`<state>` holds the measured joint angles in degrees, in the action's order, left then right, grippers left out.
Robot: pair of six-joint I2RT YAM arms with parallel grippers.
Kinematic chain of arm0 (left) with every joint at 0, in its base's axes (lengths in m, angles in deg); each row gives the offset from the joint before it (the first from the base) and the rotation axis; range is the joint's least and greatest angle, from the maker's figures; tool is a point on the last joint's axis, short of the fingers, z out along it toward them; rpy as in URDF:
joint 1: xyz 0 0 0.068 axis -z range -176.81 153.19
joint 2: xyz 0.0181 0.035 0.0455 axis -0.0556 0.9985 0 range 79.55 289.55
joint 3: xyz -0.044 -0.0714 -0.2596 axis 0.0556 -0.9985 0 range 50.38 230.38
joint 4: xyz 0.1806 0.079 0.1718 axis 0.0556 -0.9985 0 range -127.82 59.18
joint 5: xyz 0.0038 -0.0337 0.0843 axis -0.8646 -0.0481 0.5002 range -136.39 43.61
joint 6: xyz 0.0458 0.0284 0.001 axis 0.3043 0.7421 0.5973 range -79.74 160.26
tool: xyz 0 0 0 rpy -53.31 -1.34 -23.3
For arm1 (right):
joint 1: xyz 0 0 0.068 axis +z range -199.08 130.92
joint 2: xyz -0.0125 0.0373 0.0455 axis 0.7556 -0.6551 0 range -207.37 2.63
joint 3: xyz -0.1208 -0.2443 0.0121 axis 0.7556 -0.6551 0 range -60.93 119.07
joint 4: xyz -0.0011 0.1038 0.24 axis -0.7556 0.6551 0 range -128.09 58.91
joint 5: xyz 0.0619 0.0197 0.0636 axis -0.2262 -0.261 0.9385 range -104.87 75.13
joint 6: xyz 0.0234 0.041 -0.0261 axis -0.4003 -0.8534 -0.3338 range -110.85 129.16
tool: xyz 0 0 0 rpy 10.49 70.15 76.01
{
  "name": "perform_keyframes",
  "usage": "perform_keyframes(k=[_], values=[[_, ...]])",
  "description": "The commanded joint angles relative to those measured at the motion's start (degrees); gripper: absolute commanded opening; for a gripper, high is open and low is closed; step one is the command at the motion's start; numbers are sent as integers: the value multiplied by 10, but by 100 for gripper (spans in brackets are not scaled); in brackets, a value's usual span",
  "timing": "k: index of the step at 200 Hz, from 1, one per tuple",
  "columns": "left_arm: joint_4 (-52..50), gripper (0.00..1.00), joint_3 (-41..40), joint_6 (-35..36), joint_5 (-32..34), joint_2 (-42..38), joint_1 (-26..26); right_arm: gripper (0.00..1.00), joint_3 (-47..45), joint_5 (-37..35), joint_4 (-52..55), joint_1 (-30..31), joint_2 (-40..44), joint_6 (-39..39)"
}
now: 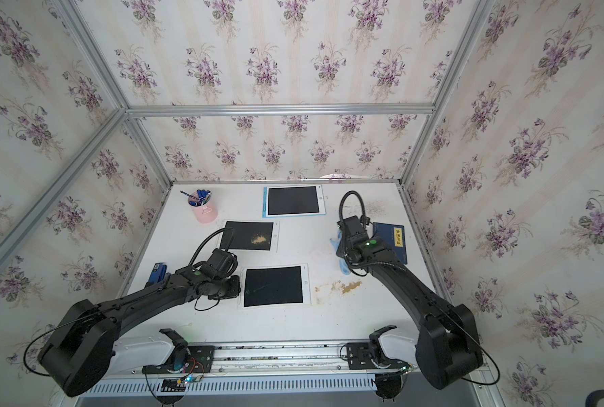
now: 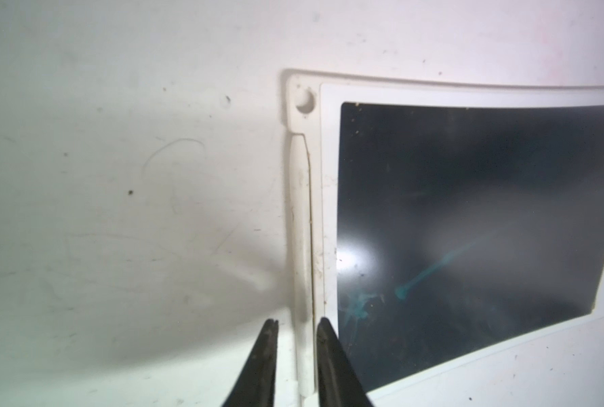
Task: Wipe the drawing tablet
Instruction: Place the cleaning item at the center of the board.
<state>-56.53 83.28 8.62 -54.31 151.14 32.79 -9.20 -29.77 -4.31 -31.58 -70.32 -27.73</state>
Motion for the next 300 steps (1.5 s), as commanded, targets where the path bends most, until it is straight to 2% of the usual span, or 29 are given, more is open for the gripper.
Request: perform_keyframes(k=[1,31,47,73,81,87,102,108,130,136,158,177,197,217,231,259,300], values=[[-8,41,9,13,-15,-15,-3,0,8,17,-75,-88,-32,-11],[-14,59,34,30,-45,-46,-9,0,63,-29,-101,-149,-124,-22],[-10,60,40,36,-65,-57,-17,0,99,-41,-108,-151,-173,-8],[-1,61,43,40,-84,-59,-33,3,142,2,-129,-150,-238,16],[2,61,42,41,-89,-56,-40,11,161,9,-122,-149,-261,21],[5,61,41,42,-96,-54,-46,22,175,8,-110,-149,-281,21],[15,61,38,40,-111,-47,-59,58,198,1,-83,-146,-312,27],[17,62,36,40,-118,-45,-64,69,196,-9,-82,-142,-311,30],[26,63,31,40,-147,-40,-85,94,165,-33,-108,-117,-258,55],[28,63,30,40,-152,-40,-90,98,161,-33,-111,-109,-242,66],[44,64,28,37,-180,-35,-103,97,161,-4,-101,-79,-195,102],[65,64,23,35,-212,-21,-109,90,139,99,-114,-54,-157,131],[88,64,11,26,-245,-2,-118,86,88,214,-141,3,-132,157],[106,64,-8,15,-267,3,-128,80,39,268,-147,74,-146,159],[110,64,-19,12,-278,2,-135,74,-7,295,-176,106,-149,133],[67,64,-20,23,-270,-5,-137,69,-87,341,-235,119,-133,97],[26,64,-22,29,-239,-6,-139,65,-141,400,-264,120,-130,103]])
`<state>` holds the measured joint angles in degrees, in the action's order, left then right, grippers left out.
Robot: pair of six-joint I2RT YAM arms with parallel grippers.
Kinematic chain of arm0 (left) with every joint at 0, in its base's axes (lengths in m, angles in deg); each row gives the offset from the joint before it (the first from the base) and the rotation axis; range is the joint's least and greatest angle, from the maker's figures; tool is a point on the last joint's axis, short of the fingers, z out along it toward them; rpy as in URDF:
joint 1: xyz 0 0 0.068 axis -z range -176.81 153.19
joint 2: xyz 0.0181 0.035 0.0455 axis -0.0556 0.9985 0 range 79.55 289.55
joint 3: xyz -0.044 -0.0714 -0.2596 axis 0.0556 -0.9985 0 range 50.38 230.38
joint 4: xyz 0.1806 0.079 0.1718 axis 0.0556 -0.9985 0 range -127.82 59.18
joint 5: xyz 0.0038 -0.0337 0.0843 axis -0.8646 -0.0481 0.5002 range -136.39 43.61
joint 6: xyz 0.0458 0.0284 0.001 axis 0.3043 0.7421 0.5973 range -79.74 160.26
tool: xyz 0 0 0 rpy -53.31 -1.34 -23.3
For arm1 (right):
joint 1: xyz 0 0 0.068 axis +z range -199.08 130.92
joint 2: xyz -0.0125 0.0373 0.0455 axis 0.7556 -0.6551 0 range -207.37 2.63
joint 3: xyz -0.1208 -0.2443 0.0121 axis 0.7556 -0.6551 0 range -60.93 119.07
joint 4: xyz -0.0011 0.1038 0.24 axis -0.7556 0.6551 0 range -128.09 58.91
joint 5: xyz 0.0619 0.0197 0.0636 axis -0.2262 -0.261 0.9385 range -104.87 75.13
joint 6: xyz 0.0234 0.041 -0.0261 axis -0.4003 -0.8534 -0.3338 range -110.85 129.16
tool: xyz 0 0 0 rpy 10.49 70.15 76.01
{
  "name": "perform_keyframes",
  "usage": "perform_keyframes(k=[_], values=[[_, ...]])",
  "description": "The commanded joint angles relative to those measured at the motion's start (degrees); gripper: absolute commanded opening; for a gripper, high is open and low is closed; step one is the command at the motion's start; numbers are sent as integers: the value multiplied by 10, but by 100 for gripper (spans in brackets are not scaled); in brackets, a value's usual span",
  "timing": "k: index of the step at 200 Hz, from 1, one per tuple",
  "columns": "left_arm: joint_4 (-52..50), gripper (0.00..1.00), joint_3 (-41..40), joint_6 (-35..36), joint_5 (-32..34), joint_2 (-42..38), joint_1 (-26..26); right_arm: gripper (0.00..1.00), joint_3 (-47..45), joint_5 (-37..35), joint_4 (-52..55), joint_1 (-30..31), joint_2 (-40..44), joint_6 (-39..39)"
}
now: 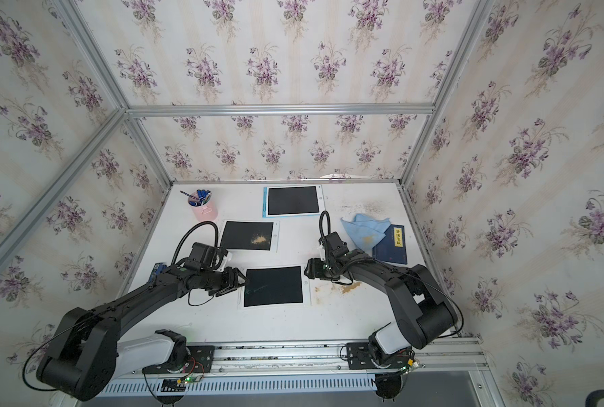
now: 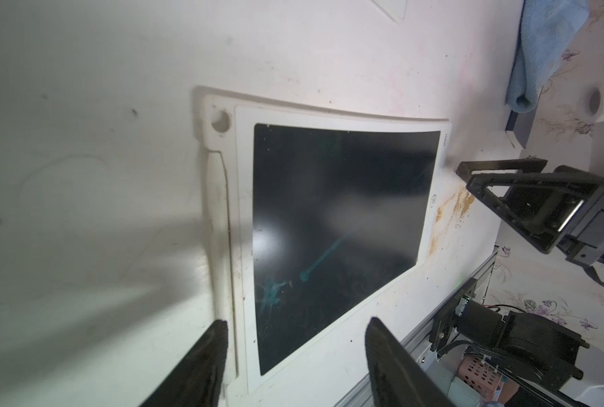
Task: Wipe the drawing tablet
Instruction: Place the cleaning item at the center of the board, then pick up the drawing tablet from the center of the board.
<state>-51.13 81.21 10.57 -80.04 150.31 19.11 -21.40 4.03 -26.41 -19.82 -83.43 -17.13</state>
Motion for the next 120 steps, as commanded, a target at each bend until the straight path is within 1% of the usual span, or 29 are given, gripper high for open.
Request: perform_keyframes(k=[1,29,45,67,88,97,120], values=[[-29,64,-2,10,19,2,-2,64,-20,64,-45,3,2,-3],[-41,64,-7,9,42,9,-2,64,-46,111,-66,4,-4,-3],[-26,64,-15,10,42,18,-2,63,-57,128,-76,4,-12,-3],[0,63,-14,9,14,53,-2,63,-67,147,-93,4,-29,-4],[17,58,-17,11,-4,77,-2,62,-74,172,-116,4,-41,-14],[41,57,-29,5,-18,77,-3,62,-75,177,-124,4,-45,-18],[135,56,-75,-27,-86,66,-17,62,-76,177,-129,4,-50,-18]])
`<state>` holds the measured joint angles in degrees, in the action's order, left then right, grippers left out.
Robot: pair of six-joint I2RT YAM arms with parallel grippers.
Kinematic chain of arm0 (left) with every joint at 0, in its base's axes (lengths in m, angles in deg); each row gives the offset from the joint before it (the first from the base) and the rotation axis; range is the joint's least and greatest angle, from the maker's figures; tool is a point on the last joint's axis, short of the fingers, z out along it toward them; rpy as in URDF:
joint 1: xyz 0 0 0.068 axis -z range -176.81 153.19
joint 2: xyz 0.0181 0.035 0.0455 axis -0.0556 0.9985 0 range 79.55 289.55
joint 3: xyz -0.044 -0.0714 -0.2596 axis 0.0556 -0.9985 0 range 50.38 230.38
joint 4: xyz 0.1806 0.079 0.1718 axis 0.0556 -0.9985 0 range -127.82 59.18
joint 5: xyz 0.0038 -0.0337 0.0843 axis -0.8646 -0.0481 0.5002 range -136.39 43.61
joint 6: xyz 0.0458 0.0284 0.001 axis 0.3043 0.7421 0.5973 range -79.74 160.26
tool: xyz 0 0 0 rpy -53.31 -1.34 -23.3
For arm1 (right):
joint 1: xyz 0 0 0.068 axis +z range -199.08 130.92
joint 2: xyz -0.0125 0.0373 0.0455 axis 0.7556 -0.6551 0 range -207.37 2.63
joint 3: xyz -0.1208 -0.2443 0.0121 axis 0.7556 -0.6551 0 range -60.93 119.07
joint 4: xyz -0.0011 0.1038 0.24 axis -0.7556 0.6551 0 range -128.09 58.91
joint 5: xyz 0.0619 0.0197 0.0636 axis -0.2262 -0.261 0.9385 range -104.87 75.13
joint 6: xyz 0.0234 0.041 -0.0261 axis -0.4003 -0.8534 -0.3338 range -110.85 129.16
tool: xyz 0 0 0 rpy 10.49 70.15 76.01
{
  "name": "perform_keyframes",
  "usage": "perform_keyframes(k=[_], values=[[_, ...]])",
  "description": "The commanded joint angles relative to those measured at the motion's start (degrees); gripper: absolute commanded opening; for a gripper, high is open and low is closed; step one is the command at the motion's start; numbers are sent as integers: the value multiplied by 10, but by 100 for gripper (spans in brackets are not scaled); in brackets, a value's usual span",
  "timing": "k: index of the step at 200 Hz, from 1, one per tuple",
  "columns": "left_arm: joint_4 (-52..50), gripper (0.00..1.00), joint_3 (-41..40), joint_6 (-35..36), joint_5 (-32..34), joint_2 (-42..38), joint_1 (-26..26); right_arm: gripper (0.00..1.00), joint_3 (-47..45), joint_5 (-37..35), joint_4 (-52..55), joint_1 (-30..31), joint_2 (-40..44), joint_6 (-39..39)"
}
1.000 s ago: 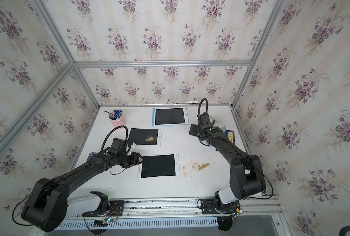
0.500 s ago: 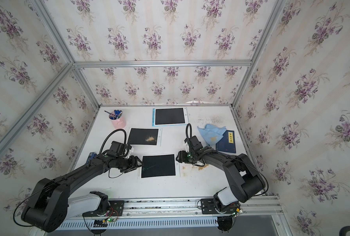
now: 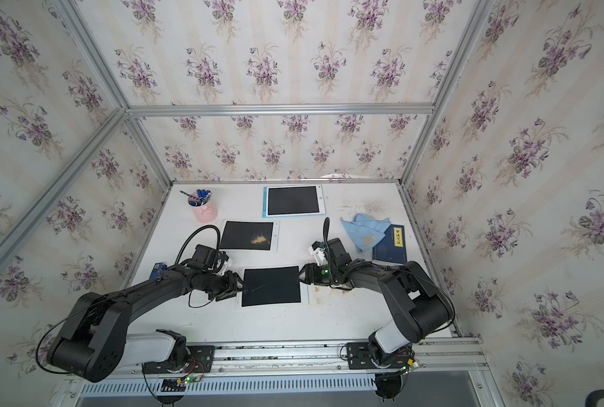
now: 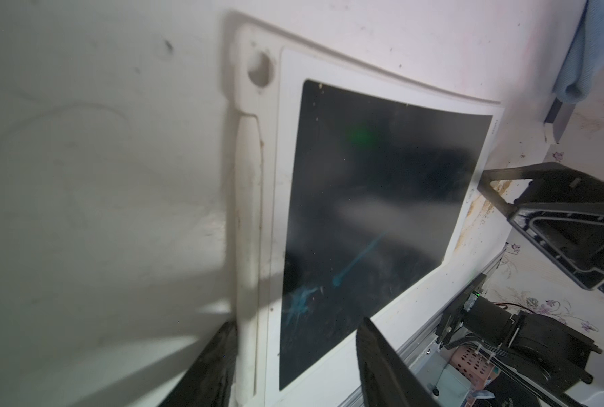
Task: Wipe the drawing tablet
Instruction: Pick up the drawing tablet from the center of the board.
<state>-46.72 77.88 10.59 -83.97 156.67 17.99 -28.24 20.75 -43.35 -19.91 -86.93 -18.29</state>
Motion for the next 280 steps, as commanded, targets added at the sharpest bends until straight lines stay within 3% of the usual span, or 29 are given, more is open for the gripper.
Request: perform_keyframes(k=[1,25,86,128,167,209,215,243,280], values=[[94,56,-43,-28,-48,2,-6,62,-8,10,40,4,-15,-7],[141,50,-67,-54,-73,-21,-10,61,-12,-5,37,4,-18,-8],[99,51,-67,-62,-66,-110,-26,61,-24,-29,20,-6,-21,-18],[163,48,-96,-112,-97,-174,-34,60,-26,-19,8,-8,-22,-25],[171,31,-98,-113,-110,-186,-34,59,-23,-17,11,-9,-19,-22],[162,0,-95,-96,-114,-196,-34,58,-17,-16,6,-8,-22,-26],[159,0,-93,-92,-115,-197,-34,56,-14,-17,8,-10,-19,-26],[100,0,-32,-41,-118,-216,-34,55,23,-53,68,-50,45,-12],[-24,0,164,77,-43,-235,-11,72,174,-254,226,-161,103,14]])
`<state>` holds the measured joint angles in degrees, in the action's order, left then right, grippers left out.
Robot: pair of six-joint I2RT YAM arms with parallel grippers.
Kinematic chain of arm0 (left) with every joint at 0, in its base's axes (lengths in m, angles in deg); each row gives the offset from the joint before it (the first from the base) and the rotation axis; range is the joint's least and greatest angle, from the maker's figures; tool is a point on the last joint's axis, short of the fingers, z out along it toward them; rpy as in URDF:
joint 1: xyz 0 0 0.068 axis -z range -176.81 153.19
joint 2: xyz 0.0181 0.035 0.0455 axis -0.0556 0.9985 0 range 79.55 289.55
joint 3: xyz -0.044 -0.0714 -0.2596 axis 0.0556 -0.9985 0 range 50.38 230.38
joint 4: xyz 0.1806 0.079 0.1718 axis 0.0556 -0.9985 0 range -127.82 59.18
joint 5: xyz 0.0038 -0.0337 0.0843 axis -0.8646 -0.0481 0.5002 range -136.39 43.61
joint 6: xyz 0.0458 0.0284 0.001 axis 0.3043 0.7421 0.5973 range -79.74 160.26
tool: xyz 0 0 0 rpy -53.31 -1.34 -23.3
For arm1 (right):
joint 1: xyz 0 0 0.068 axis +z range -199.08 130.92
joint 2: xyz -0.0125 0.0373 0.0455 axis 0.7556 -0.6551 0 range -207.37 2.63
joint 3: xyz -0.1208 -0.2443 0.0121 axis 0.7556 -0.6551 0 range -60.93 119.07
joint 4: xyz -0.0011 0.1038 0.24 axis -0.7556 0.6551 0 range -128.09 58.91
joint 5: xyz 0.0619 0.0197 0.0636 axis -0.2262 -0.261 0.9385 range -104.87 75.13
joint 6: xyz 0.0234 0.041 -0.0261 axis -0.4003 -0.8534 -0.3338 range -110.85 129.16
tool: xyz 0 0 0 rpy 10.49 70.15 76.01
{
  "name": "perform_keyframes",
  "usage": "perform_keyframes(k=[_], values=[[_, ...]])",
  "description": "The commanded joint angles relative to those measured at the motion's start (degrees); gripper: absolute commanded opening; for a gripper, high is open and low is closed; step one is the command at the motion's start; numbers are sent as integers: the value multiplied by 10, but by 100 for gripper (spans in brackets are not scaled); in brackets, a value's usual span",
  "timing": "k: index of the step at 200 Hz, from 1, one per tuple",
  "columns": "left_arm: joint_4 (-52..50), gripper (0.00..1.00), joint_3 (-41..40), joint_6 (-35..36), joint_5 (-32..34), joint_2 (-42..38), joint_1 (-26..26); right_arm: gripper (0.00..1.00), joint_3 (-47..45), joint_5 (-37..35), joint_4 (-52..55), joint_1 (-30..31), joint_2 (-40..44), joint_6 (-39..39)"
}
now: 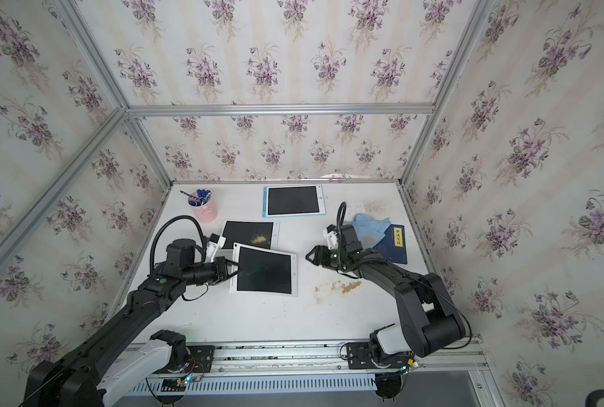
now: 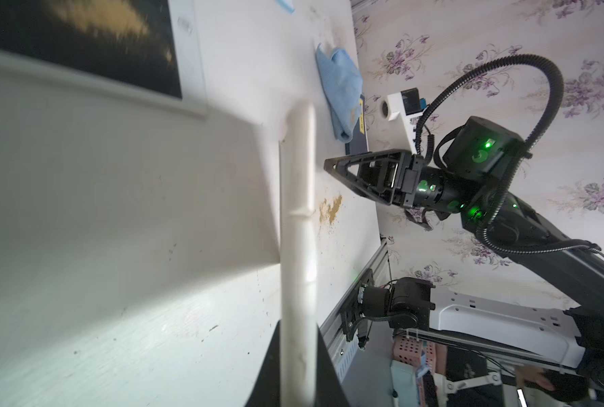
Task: Wipe the drawing tablet
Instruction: Pick up the drawing tablet from the center of the board.
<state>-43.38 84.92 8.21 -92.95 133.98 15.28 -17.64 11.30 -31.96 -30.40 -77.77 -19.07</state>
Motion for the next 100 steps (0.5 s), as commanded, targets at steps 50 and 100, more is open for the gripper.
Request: perform_keyframes(k=[50,100], values=[[-22,0,207,486,225,-18,193,77,282,-375,287,-167,-149,-77],[87,0,76,832,333,-65,277,74,302,-387,277,-178,-239,-108]])
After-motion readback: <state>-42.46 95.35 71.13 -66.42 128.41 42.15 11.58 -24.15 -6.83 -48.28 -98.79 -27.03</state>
